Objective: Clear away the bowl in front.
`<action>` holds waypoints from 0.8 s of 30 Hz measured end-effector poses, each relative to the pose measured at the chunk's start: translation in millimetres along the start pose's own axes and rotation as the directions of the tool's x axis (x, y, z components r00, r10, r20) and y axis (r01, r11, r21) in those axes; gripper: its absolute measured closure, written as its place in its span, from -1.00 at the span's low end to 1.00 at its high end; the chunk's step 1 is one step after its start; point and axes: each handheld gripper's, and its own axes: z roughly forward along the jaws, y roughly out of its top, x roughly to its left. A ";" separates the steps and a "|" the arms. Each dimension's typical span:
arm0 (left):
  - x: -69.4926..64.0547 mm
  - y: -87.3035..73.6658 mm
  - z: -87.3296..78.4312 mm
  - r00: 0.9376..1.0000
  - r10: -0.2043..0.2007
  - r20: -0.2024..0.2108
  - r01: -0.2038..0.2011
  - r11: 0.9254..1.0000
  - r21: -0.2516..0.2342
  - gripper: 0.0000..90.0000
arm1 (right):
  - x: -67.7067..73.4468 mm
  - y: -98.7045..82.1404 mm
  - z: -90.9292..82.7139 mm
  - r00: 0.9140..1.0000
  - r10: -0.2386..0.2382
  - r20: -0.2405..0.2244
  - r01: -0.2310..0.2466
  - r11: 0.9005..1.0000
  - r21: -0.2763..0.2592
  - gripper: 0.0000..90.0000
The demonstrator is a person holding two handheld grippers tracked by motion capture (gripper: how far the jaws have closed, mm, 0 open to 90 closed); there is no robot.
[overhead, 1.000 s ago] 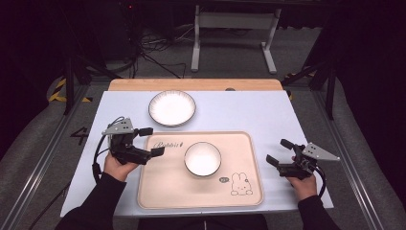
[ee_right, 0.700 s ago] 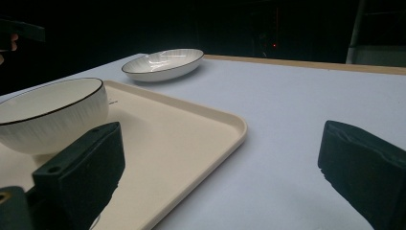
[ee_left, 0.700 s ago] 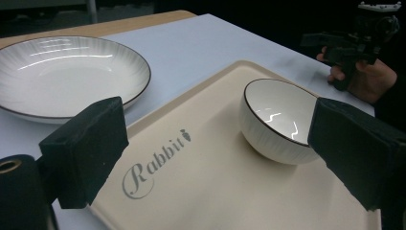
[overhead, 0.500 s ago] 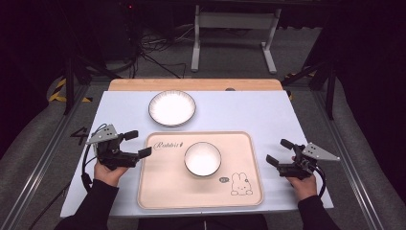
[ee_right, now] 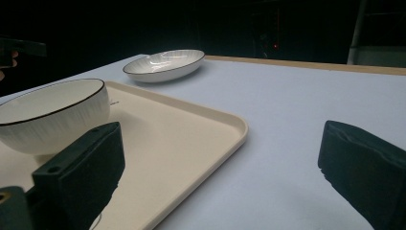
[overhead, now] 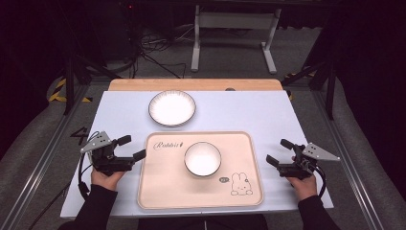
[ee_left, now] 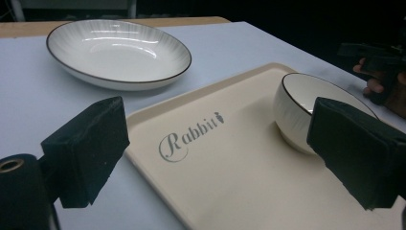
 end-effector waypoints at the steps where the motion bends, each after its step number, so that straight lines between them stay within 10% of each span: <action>1: 1.2 -2.1 -1.1 1.000 0.000 -0.008 0.000 1.000 -0.002 -0.83 | 0.0 0.0 0.0 1.000 0.000 0.001 0.000 1.000 -0.001 -0.95; 6: 4.0 -14.4 -3.5 0.999 -0.027 -0.039 0.027 1.000 -0.012 -0.84 | 0.0 0.0 0.1 1.000 0.000 0.000 0.000 1.000 -0.001 -0.95; 24: 5.8 -26.6 6.1 0.993 0.072 -0.088 -0.077 0.995 -0.056 -0.92 | -0.3 0.0 0.0 1.000 0.003 -0.008 -0.003 1.000 -0.004 -0.95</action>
